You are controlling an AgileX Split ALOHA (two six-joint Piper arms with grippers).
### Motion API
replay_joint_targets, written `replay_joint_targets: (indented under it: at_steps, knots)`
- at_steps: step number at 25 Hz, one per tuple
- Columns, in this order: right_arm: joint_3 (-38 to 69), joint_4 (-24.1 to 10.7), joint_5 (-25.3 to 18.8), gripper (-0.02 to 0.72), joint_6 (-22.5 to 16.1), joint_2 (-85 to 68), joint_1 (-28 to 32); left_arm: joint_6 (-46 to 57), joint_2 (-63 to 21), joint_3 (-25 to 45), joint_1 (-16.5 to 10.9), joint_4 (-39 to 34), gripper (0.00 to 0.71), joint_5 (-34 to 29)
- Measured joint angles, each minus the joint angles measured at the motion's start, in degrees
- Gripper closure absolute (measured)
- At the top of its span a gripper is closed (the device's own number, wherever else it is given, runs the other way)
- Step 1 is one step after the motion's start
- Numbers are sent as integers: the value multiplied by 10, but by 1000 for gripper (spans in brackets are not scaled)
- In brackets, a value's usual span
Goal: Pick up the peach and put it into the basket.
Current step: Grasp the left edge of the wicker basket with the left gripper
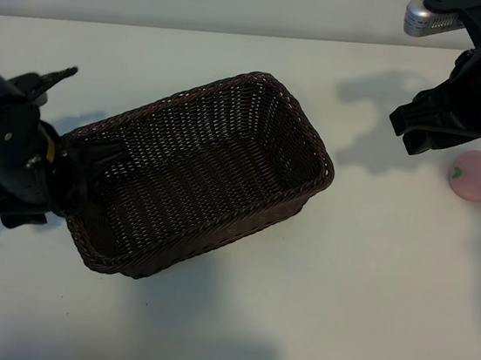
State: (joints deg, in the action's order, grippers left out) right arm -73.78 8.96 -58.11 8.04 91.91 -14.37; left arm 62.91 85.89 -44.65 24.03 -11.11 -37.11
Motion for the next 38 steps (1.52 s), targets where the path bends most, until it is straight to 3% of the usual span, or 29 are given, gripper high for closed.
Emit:
replay_joint_targets:
  at_steps: [6, 16, 31, 35, 38]
  knots:
    - [0, 0, 0, 198, 0, 0, 0, -38, 16, 6, -20, 25, 144, 44]
    - [0, 0, 1, 199, 0, 0, 0, -41, 54, 6, -21, 39, 144, 95]
    - [0, 2, 1, 199, 0, 0, 0, -42, 88, 6, -21, 57, 145, 105]
    - [0, 2, 1, 199, 0, 0, 0, -43, 93, 6, -21, 57, 209, 105]
    - [0, 2, 1, 199, 0, 0, 0, -43, 93, 6, -21, 60, 343, 103]
